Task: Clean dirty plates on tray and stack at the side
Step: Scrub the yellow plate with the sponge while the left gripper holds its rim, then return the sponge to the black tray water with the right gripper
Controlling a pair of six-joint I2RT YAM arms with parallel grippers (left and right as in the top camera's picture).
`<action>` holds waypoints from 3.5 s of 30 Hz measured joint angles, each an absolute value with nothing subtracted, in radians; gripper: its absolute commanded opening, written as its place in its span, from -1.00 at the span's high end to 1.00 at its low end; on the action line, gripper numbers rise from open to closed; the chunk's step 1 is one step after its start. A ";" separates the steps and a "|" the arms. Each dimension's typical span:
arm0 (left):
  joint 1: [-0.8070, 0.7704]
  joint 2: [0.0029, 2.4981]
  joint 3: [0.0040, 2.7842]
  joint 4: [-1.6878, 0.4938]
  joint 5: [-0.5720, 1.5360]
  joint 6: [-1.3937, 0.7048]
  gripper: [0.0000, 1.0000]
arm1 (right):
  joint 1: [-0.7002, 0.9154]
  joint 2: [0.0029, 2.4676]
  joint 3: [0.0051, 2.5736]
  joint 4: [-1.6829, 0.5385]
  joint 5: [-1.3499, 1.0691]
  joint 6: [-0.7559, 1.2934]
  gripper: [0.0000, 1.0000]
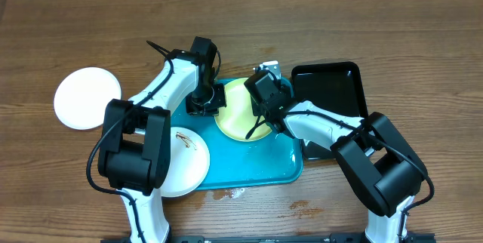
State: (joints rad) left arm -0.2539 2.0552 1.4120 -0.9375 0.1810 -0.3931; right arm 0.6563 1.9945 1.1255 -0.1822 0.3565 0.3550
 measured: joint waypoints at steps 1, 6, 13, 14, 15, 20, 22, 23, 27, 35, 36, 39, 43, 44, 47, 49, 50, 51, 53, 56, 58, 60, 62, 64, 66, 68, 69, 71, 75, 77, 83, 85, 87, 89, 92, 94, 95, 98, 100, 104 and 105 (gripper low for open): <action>-0.255 2.055 1.412 -0.936 0.183 -0.393 0.92 | 0.656 1.995 1.127 -0.189 0.358 0.354 0.93; -0.255 2.055 1.412 -0.928 0.188 -0.393 0.92 | 0.656 1.985 1.134 -0.252 0.362 0.366 0.93; -0.255 2.055 1.411 -0.926 0.188 -0.395 0.92 | 0.654 1.974 1.148 -0.330 0.317 0.389 0.93; -0.255 2.055 1.410 -0.925 0.188 -0.395 0.92 | 0.652 1.972 1.150 -0.340 0.305 0.390 0.93; -0.255 2.055 1.409 -0.924 0.188 -0.396 0.92 | 0.650 1.970 1.151 -0.345 0.295 0.392 0.93; -0.255 2.055 1.409 -0.924 0.188 -0.398 0.92 | 0.647 1.963 1.158 -0.383 0.257 0.426 0.93; -0.255 2.055 1.409 -0.924 0.188 -0.398 0.92 | 0.647 1.959 1.159 -0.395 0.243 0.446 0.93; -0.255 2.055 1.409 -0.924 0.188 -0.398 0.92 | 0.647 1.957 1.159 -0.401 0.237 0.455 0.93; -0.255 2.055 1.409 -0.924 0.188 -0.398 0.92 | 0.647 1.949 1.159 -0.419 0.186 0.491 0.93; -0.255 2.055 1.409 -0.924 0.189 -0.398 0.92 | 0.636 1.945 1.202 -0.496 0.076 0.556 0.93; -0.255 2.055 1.409 -0.924 0.190 -0.398 0.92 | 0.633 1.945 1.210 -0.514 0.065 0.558 0.93; -0.255 2.055 1.409 -0.924 0.191 -0.398 0.92 | 0.623 1.945 1.243 -0.567 0.046 0.566 0.93; -0.255 2.055 1.409 -0.924 0.192 -0.400 0.92 | 0.622 1.927 1.283 -0.635 0.030 0.583 0.93; -0.255 2.055 1.409 -0.923 0.192 -0.402 0.92 | 0.622 1.919 1.285 -0.651 0.028 0.600 0.93; -0.255 2.055 1.409 -0.923 0.192 -0.402 0.92 | 0.622 1.913 1.282 -0.669 0.027 0.646 0.93; -0.255 2.055 1.409 -0.924 0.192 -0.402 0.92 | 0.622 1.913 1.265 -0.667 0.033 0.694 0.93; -0.255 2.055 1.409 -0.923 0.192 -0.402 0.92 | 0.622 1.913 1.260 -0.667 0.035 0.705 0.93; -0.255 2.055 1.409 -0.923 0.191 -0.402 0.91 | 0.622 1.913 1.247 -0.658 0.038 0.722 0.93; -0.255 2.055 1.409 -0.924 0.192 -0.402 0.92 | 0.622 1.913 1.227 -0.642 0.045 0.740 0.93; -0.255 2.055 1.409 -0.924 0.191 -0.403 0.92 | 0.622 1.914 1.207 -0.619 0.054 0.762 0.93; -0.255 2.055 1.409 -0.924 0.192 -0.406 0.92 | 0.622 1.919 1.203 -0.619 0.068 0.772 0.93; -0.255 2.055 1.409 -0.924 0.192 -0.406 0.92 | 0.622 1.928 1.203 -0.613 0.090 0.782 0.93; -0.255 2.055 1.409 -0.924 0.192 -0.409 0.92 | 0.624 1.929 1.203 -0.613 0.113 0.788 0.93; -0.255 2.055 1.409 -0.924 0.191 -0.410 0.92 | 0.625 1.931 1.203 -0.611 0.144 0.792 0.93; -0.255 2.055 1.409 -0.924 0.191 -0.410 0.92 | 0.624 1.933 1.203 -0.603 0.168 0.793 0.93; -0.255 2.055 1.409 -0.924 0.194 -0.411 0.92 | 0.624 1.936 1.203 -0.591 0.191 0.793 0.93; -0.256 2.055 1.409 -0.925 0.198 -0.413 0.92 | 0.625 1.937 1.203 -0.588 0.200 0.793 0.92; -0.257 2.055 1.409 -0.925 0.199 -0.413 0.92 | 0.624 1.940 1.203 -0.582 0.213 0.793 0.93; -0.257 2.055 1.409 -0.925 0.199 -0.413 0.92 | 0.625 1.946 1.204 -0.566 0.226 0.793 0.93; -0.257 2.055 1.409 -0.925 0.200 -0.413 0.92 | 0.625 1.952 1.205 -0.548 0.235 0.790 0.93; -0.257 2.055 1.409 -0.925 0.200 -0.413 0.92 | 0.624 1.970 1.206 -0.471 0.263 0.756 0.93; -0.257 2.055 1.409 -0.924 0.199 -0.413 0.92 | 0.623 1.975 1.206 -0.445 0.270 0.743 0.93; -0.257 2.055 1.409 -0.925 0.199 -0.413 0.92 | 0.623 1.980 1.204 -0.414 0.271 0.736 0.93; -0.257 2.055 1.409 -0.925 0.199 -0.413 0.92 | 0.622 1.987 1.203 -0.376 0.271 0.721 0.93; -0.257 2.055 1.409 -0.924 0.199 -0.413 0.92 | 0.621 1.995 1.203 -0.323 0.270 0.681 0.93; -0.257 2.055 1.409 -0.925 0.199 -0.413 0.91 | 0.620 1.995 1.211 -0.321 0.268 0.653 0.93; -0.257 2.055 1.409 -0.924 0.199 -0.413 0.92 | 0.618 1.995 1.217 -0.322 0.267 0.643 0.93; -0.257 2.055 1.409 -0.925 0.199 -0.413 0.92 | 0.607 1.985 1.241 -0.325 0.263 0.618 0.93; -0.257 2.055 1.409 -0.925 0.199 -0.413 0.92 | 0.596 1.958 1.252 -0.332 0.258 0.596 0.93; -0.257 2.055 1.409 -0.925 0.199 -0.413 0.92 | 0.574 1.845 1.270 -0.397 0.248 0.554 0.93; -0.257 2.055 1.409 -0.924 0.199 -0.413 0.92 | 0.565 1.811 1.274 -0.430 0.246 0.549 0.93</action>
State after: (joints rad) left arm -0.2565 2.0552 1.4086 -0.9241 0.1993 -0.4126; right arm 0.5648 1.8111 1.2736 -0.4305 0.2462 0.5488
